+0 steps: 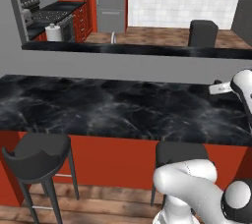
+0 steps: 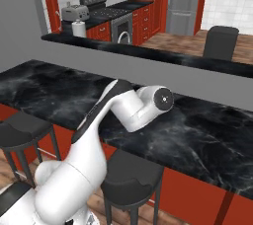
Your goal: The dining table condiment station is running low on shaker. Refill the condiment station by opening the cabinet and taking the shaker from the cabinet and placing it on the dining table.
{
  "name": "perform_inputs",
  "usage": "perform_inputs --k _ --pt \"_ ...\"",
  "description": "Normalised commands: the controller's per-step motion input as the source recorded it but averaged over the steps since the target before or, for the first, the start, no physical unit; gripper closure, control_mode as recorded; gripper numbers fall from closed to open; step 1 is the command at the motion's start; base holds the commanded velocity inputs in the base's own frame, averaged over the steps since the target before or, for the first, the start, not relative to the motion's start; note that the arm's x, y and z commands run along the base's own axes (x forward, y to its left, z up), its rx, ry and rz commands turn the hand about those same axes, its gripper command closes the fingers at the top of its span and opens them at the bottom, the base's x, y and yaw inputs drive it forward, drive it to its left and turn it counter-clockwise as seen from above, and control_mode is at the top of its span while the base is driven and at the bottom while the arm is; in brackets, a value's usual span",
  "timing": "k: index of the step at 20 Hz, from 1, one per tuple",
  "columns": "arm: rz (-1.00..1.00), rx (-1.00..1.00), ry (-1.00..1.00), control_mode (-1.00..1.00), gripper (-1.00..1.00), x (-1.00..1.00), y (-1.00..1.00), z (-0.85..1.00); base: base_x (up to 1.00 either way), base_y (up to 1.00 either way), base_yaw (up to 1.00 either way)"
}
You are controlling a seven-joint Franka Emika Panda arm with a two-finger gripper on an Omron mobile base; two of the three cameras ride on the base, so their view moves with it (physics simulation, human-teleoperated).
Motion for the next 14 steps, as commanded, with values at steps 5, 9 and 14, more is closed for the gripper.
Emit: perform_inputs --k 5,9,14 --pt "0.00 0.00 0.00 -1.00 1.00 0.60 -0.21 -0.24 0.00 0.00 0.00" --pt "0.00 0.00 0.00 -1.00 1.00 0.64 -0.18 -0.11 0.00 0.00 0.00" --pt "0.03 0.00 0.00 -1.00 1.00 0.64 -0.04 -0.01 0.00 0.00 0.00"
